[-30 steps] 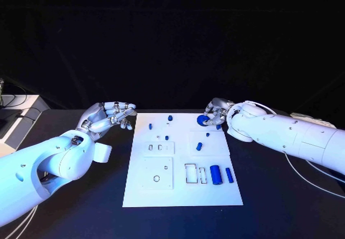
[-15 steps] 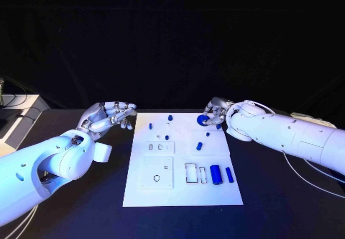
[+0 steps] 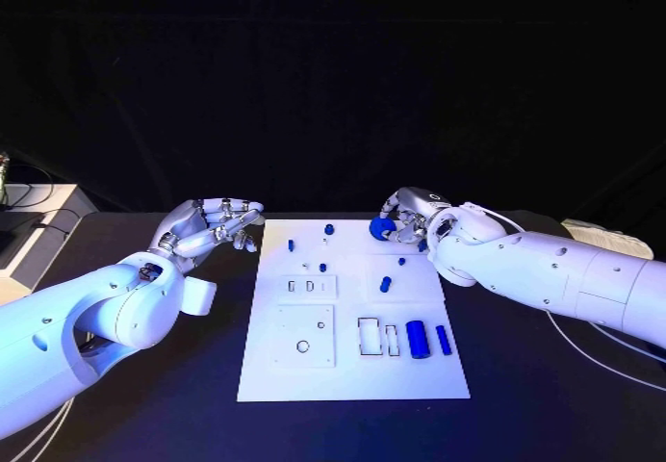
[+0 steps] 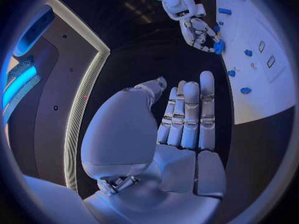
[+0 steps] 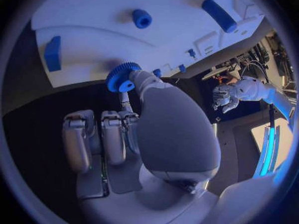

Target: Assemble the parts on the task board

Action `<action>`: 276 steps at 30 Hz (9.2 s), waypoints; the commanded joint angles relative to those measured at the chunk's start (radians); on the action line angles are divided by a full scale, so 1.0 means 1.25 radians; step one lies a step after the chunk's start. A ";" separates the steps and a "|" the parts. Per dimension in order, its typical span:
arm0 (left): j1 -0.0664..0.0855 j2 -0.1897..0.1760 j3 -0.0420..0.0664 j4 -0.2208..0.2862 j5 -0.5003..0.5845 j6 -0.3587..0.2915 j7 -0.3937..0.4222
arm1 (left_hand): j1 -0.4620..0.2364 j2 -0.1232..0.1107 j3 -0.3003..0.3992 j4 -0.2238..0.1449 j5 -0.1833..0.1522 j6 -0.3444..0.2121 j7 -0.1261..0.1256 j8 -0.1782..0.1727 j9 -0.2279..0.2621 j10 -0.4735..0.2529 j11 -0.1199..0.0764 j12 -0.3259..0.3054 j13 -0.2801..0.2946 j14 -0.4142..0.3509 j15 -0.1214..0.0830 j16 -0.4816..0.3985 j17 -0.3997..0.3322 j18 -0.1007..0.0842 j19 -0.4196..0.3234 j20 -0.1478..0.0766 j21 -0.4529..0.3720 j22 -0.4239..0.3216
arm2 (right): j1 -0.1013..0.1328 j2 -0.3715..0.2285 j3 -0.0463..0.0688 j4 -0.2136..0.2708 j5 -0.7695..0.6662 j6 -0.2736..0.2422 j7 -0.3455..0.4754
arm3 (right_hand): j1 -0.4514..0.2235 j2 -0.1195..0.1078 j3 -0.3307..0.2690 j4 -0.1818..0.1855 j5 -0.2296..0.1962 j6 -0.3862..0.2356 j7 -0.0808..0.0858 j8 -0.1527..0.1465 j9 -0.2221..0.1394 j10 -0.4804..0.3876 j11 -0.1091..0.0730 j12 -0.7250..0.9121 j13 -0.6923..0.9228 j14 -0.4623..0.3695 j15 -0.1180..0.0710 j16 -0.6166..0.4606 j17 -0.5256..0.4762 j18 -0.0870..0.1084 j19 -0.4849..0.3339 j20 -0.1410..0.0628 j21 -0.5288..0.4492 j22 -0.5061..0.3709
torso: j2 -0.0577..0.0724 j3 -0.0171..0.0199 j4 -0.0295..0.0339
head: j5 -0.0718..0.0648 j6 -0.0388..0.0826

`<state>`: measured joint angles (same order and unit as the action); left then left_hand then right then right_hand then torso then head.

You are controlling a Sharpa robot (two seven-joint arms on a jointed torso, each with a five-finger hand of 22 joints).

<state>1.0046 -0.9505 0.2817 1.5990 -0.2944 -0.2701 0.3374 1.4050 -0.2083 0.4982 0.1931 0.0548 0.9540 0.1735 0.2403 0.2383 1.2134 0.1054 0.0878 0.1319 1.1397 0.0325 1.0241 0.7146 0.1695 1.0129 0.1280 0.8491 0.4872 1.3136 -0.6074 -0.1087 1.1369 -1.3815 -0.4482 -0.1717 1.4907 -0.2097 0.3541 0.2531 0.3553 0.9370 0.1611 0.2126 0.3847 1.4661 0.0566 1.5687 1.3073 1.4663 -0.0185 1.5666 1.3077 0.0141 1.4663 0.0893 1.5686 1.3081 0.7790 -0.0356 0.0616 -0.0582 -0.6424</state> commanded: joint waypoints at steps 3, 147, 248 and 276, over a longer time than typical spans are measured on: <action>0.000 0.002 0.001 0.001 -0.002 0.015 0.004 | 0.000 0.005 0.003 -0.002 -0.002 -0.006 0.000 0.005 0.001 -0.006 0.000 -0.004 0.001 -0.006 0.001 0.004 -0.001 0.010 -0.005 0.001 0.006 0.001 | 0.000 0.006 0.000 0.045 -0.090 -0.086 0.018 | -0.010 0.003 0.005 0.001 0.004 0.063 -0.029 0.019 0.010 0.084 -0.007 0.002 0.211 0.084 -0.006 0.003 0.210 -0.011 0.084 -0.006 0.002 0.210 | 0.000 -0.0005 0.0005 | 0.001 0.002; -0.001 0.006 0.001 -0.008 -0.004 0.006 0.001 | -0.004 0.004 0.005 -0.004 -0.002 -0.010 0.003 0.004 0.003 -0.011 0.002 -0.004 0.001 -0.006 0.003 0.009 -0.004 0.010 -0.010 0.003 0.015 0.007 | -0.022 0.044 -0.013 0.083 -0.070 -0.108 0.032 | -0.246 0.005 -0.021 0.021 0.028 0.010 -0.007 -0.079 -0.008 0.084 0.013 0.002 0.211 0.084 0.011 0.003 0.210 -0.011 0.084 0.009 0.002 0.210 | 0.000 0.0025 -0.0034 | 0.016 -0.002; -0.026 0.013 0.001 -0.035 -0.002 0.017 0.008 | -0.009 0.003 0.009 -0.013 -0.002 -0.013 0.005 0.005 0.009 -0.019 0.005 -0.004 0.003 -0.034 0.008 -0.008 -0.036 0.011 -0.044 0.010 0.013 0.004 | -0.025 -0.105 -0.005 -0.047 0.109 0.068 0.225 | -0.071 0.011 0.029 -0.069 -0.040 0.086 -0.025 -0.070 -0.001 0.084 -0.003 0.002 0.211 0.084 -0.010 0.003 0.210 -0.011 0.084 -0.010 0.002 0.210 | -0.003 0.0259 -0.0219 | 0.012 -0.015; -0.025 0.008 0.001 -0.030 -0.002 0.016 0.004 | -0.010 0.003 0.010 -0.013 -0.002 -0.013 0.005 0.005 0.010 -0.020 0.006 -0.004 0.003 -0.032 0.008 -0.004 -0.036 0.011 -0.043 0.010 0.016 0.005 | 0.007 -0.077 -0.004 0.229 0.052 0.007 0.016 | -0.088 0.009 0.045 -0.071 -0.066 0.107 -0.035 -0.049 0.008 0.084 -0.013 0.002 0.211 0.084 -0.013 0.003 0.210 -0.011 0.084 -0.013 0.002 0.210 | -0.008 0.0192 -0.0225 | 0.027 -0.013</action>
<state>0.9734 -0.9422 0.2817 1.5587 -0.2963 -0.2611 0.3349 1.4011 -0.2043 0.5092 0.1821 0.0548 0.9468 0.1806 0.2439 0.2498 1.1937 0.1108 0.0878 0.1341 1.0918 0.0450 1.0146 0.6706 0.1695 0.9523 0.1413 0.8648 0.4930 1.3238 -0.7062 -0.1138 1.4159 -1.2820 -0.4367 -0.0838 1.3923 -0.1976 0.4047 0.1627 0.2683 1.0687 0.1174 0.1493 0.3927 1.4662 0.0495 1.5686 1.3081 1.4647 -0.0272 1.5665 1.3074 0.0143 1.4662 0.0823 1.5686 1.3074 0.7695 -0.0104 0.0310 -0.0266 -0.6577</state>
